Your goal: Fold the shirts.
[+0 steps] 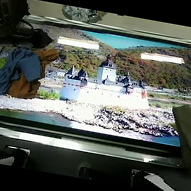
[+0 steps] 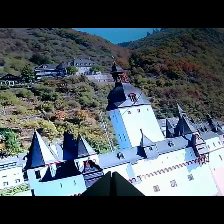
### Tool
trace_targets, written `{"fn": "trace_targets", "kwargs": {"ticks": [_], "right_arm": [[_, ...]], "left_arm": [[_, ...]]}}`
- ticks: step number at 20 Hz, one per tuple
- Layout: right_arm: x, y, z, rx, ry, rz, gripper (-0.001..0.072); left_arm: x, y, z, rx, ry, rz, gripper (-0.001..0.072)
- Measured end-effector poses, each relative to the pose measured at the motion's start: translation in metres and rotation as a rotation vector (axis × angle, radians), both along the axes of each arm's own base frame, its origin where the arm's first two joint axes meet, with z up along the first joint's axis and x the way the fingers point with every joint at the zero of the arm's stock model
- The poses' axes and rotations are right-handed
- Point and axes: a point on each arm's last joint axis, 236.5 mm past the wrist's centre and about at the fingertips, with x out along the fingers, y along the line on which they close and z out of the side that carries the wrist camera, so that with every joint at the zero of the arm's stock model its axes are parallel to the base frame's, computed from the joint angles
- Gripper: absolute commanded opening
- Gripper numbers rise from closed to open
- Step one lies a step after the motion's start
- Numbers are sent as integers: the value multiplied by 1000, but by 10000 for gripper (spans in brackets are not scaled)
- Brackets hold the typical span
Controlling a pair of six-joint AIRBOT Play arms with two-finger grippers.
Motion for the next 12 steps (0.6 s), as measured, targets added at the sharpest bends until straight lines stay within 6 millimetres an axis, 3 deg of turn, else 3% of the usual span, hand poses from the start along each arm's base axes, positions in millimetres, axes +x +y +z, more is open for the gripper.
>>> {"fn": "trace_targets", "kwargs": {"ticks": [2, 4, 6, 8, 10, 11, 12], "right_arm": [[2, -7, 12, -43, -14, -2, 619], [8, -29, 45, -160, -48, -1, 627], [27, -66, 101, -359, -147, -8, 618], [70, -94, 179, -593, -340, 59, 617], [126, -89, 254, -782, -523, 224, 588], [156, -70, 276, -818, -590, 331, 565], [184, -43, 285, -810, -636, 441, 507]], "left_arm": [[-1, 0, 1, -1, -2, 0, 34], [-2, 0, 8, -3, -16, -1, 33], [-2, 0, 26, -8, -55, 0, 31], [-1, 4, 53, 17, -127, 9, 29], [4, 20, 70, 124, -190, 63, 31], [9, 34, 68, 206, -190, 114, 39], [12, 50, 60, 275, -167, 164, 115]]}}
